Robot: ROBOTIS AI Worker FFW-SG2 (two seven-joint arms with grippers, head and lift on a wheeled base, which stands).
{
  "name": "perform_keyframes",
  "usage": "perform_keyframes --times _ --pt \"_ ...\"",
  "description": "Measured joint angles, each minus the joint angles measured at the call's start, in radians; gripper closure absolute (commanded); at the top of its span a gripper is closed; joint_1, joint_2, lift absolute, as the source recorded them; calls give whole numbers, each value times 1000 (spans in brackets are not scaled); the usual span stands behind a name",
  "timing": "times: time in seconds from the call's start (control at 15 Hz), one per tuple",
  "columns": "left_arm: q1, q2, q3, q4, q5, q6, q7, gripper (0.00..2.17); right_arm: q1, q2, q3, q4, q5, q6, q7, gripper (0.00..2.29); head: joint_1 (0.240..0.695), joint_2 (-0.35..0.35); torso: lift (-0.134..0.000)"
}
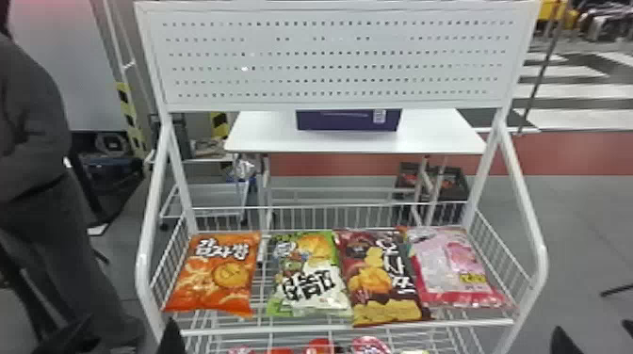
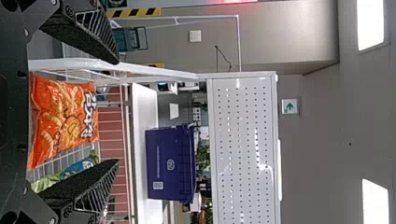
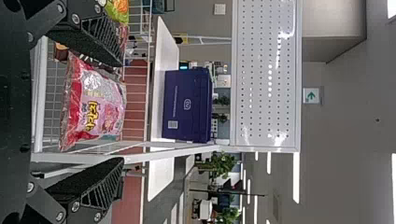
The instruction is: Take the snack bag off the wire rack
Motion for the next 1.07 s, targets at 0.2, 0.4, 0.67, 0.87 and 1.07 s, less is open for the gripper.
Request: perform_keyframes --times 0.2,0.4,0.67,0.87,1.07 --pt "-1 1 2 1 0 1 1 140 -2 1 0 0 1 0 0 194 499 0 0" --pt "-3 2 1 3 -1 0 0 140 -2 1 0 0 1 -3 0 194 499 0 0" --pt "-5 0 0 4 -1 1 0 144 -18 2 9 21 -1 -3 0 191 499 0 0" --pt "8 -2 -6 -6 -8 0 0 144 -157 2 72 106 0 69 13 191 499 0 0" --pt "16 -4 -19 -11 -25 0 1 144 -403 17 174 251 16 178 72 191 499 0 0"
